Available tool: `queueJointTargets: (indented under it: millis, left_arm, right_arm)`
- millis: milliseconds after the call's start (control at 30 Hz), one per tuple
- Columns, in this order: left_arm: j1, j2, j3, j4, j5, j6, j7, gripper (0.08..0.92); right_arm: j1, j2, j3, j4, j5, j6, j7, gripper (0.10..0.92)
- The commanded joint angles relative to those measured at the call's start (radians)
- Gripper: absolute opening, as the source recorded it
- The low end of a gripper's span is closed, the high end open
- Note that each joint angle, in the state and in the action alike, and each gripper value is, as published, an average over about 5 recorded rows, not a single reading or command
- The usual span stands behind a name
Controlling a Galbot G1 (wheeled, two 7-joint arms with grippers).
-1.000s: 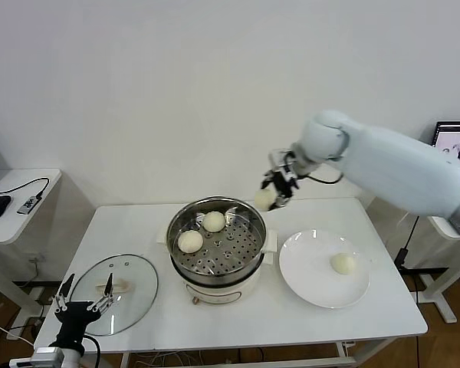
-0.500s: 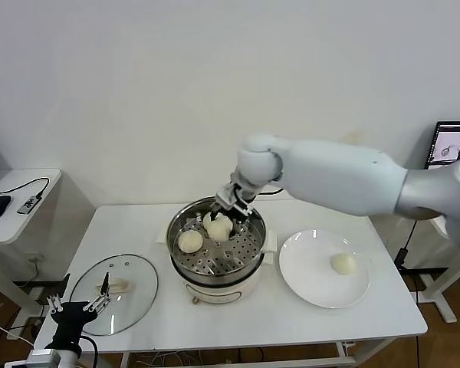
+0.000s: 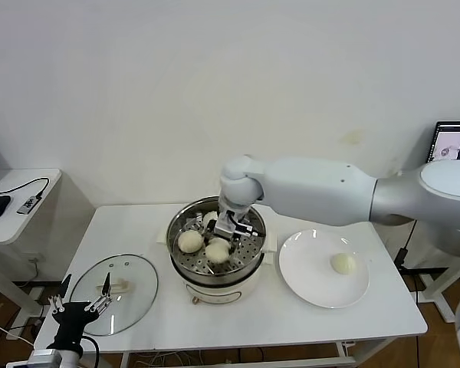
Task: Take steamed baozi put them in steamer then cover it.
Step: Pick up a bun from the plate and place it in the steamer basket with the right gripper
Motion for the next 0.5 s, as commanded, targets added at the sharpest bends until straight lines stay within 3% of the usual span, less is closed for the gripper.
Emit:
queueJointTargets:
  millis: [33,500]
  left_arm:
    - [-0.003,-0.001,0.002,0.004,0.001,0.0,0.0,0.823]
    - [-0.007,0.004,0.005,0.009,0.001,0.001,0.0,0.823]
  right_arm:
    - [-0.013,0.018,-0.016,-0.005,-0.071,0.099,0.0,0.619]
    - [-0.029,0.007,-0.011,0.021,-0.049,0.086,0.02,0.625]
